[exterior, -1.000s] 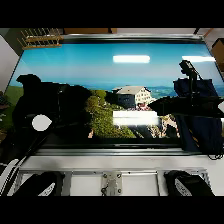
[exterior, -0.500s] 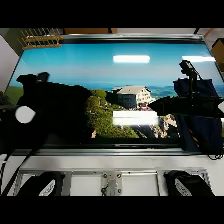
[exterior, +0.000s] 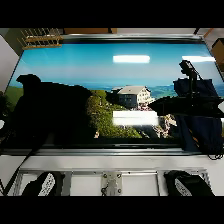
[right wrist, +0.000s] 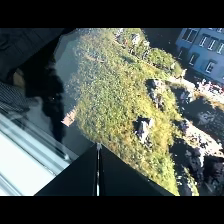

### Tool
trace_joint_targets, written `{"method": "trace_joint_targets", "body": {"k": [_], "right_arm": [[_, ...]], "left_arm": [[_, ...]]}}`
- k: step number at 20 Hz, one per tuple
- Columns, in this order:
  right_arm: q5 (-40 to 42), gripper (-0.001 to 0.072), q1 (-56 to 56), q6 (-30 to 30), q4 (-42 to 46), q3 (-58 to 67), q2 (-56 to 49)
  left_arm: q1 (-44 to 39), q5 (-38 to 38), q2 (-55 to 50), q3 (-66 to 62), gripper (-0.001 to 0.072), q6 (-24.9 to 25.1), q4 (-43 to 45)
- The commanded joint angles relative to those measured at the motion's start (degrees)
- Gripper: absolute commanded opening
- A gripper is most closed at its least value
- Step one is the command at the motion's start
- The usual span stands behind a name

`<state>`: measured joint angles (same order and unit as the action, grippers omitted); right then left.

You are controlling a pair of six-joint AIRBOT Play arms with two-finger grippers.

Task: Fold the clothes and pants, and hang the long-sleeved shirts on hangers.

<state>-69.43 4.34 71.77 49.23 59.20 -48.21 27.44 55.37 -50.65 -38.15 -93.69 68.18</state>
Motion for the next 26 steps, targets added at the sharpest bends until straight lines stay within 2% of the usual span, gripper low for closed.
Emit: {"method": "trace_joint_targets", "body": {"k": [1,5,6,7,8,12,14,16,17,19,23,26], "right_arm": [[0.0,0.0018,0.04,0.0,-0.02,-0.02,-0.02],[0.0,0.0018,0.04,0.02,-0.02,-0.02,-0.02],[0.0,0.0018,0.04,0.02,-0.02,-0.02,-0.02],[0.0,0.0018,0.04,0.0,-0.02,-0.02,-0.07],[0.0,0.0017,0.04,0.0,-0.02,-0.02,-0.09],[0.02,0.0017,0.04,0.0,-0.02,-0.02,-0.22],[0.55,0.0017,0.04,0.63,-1.53,-0.04,-0.7],[0.42,0.0017,0.04,1.03,-6.6,-0.04,-1.09],[0.46,0.0018,0.02,0.2,-7.85,0.02,-1.07],[2.82,0.0015,-1.33,-7.34,-6.67,1.05,-1.05],[9.44,0.0015,-11.23,-2.49,-4.46,2.58,-0.98],[8.72,0.0015,-17.18,-0.37,-4.44,2.56,-1.07]], "left_arm": [[-0.87,-6.6,0.02,5.95,0.0702,0.87,-6.38],[-8.44,-10.56,-5.11,5.35,0.0698,0.76,-6.43],[-10.1,-10.56,-7.67,3.85,0.0544,0.07,-6.45],[-11.69,-10.54,-10.01,2.25,0.0307,-0.85,-6.47],[-13.53,-10.21,-12.13,0.26,0.0026,-1.75,-6.86],[-26.47,-9.11,-12.44,-7.82,0.0018,-2.05,-11.3],[-34.88,-8.85,-9.97,-11.47,0.0018,-4.44,-11.23],[-43.45,-8.98,-7.26,-13.92,0.0019,-7.78,-11.26],[-48.19,-9.35,-6.12,-14.58,0.0018,-9.29,-11.21],[-56.89,-11.47,-4.81,-14.73,0.0018,-11.96,-11.15],[-66.77,-19.1,-9.01,-15.52,0.0018,-15.58,-11.43],[-71.73,-16.33,-17.07,-22.08,0.0018,-14.47,-11.17]]}}
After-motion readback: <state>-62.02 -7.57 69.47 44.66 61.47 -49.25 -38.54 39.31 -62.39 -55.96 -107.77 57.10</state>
